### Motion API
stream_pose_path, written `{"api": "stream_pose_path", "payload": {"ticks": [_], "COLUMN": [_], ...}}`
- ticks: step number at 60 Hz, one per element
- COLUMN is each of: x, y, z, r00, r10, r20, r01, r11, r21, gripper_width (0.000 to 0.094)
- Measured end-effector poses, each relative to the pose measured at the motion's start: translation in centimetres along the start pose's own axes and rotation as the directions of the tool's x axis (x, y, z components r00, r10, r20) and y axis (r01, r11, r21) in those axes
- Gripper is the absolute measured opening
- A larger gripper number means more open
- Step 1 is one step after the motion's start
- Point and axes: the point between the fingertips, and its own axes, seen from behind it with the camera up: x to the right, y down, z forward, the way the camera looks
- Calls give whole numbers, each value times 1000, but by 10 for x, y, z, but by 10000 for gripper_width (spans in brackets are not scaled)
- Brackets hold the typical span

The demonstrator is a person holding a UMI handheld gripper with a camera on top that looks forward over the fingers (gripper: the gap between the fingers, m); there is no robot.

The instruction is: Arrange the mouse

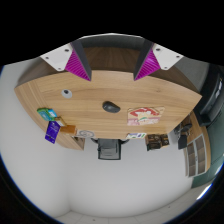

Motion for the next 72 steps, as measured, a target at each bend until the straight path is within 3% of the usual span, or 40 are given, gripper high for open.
{"api": "stream_pose_path", "payload": {"ticks": [36, 72], "x": [31, 35], "y": [-33, -51], "z": [147, 304], "r00": [998, 996], "r10": [12, 5], "r20": [-57, -94], "r01": [-11, -10], "r11": [1000, 998], "r21": [25, -58], "gripper_width": [869, 876]}}
